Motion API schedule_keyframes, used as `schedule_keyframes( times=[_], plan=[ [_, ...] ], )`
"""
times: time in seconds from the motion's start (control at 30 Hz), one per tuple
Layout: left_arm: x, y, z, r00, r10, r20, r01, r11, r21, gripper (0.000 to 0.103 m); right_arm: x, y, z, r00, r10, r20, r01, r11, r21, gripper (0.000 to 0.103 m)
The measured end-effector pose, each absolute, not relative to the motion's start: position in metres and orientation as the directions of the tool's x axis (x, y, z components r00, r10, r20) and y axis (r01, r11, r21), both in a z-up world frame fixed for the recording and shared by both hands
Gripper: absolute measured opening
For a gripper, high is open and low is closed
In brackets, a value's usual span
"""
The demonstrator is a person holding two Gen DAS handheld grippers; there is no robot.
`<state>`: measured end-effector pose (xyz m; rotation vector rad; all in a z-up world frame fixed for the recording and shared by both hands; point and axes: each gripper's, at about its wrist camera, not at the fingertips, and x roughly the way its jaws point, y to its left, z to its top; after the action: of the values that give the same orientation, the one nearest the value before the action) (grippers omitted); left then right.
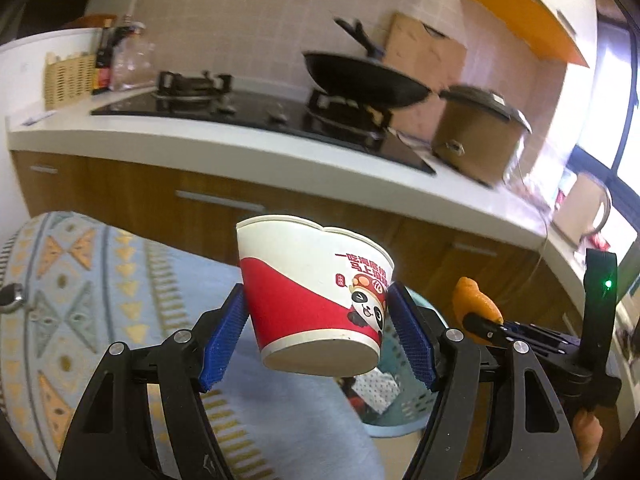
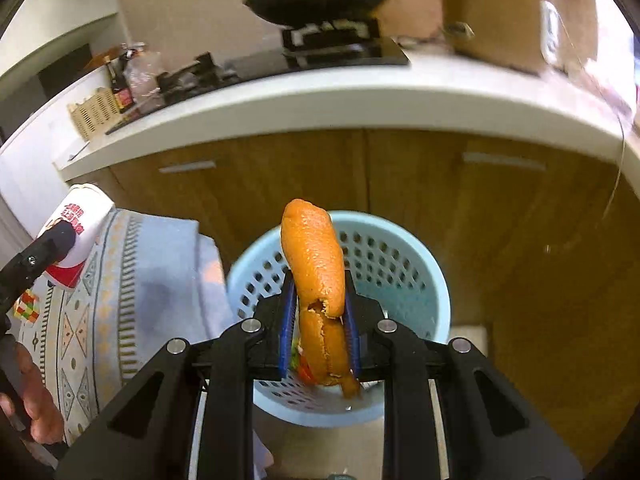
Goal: Collect trash
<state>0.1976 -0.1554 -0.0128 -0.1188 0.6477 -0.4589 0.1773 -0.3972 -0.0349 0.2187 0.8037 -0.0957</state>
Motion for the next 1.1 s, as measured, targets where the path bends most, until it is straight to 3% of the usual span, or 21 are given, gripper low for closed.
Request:
schedule_keyframes(
  times=[0.37,0.6,0.63,0.73,1.1],
  plan=[
    [0.210,-0.207,-0.054,0.589,-0.462,-0.663,0.457,0.867,-0.198,0.069,0.173,-0.423,-0.104,0.568,0.002,-0.823,0.252,0.951,0.177,0.020],
    [0.219,-0.221,-0.067,0.530,-0.460,-0.712,0.484,0.854,-0.192,0.074,0.177,-0.423,-0.111,0.550,0.012,-0.835,0.251,0.951,0.179,0.027],
    [0.220,-0.222,-0.068,0.528,-0.459,-0.715,0.482,0.855,-0.193,0.078,0.177,-0.422,-0.110,0.554,0.015,-0.832,0.247,0.952,0.181,0.029],
    [0.221,-0.218,-0.069,0.532,-0.462,-0.709,0.471,0.858,-0.206,0.081,0.177,-0.417,-0.107,0.571,0.014,-0.821,0.240,0.953,0.183,0.048],
    [0.214,-0.184,-0.050,0.589,-0.447,-0.673,0.427,0.879,-0.210,0.081,0.171,-0.404,-0.075,0.653,0.023,-0.757,0.201,0.959,0.202,0.048]
  ],
)
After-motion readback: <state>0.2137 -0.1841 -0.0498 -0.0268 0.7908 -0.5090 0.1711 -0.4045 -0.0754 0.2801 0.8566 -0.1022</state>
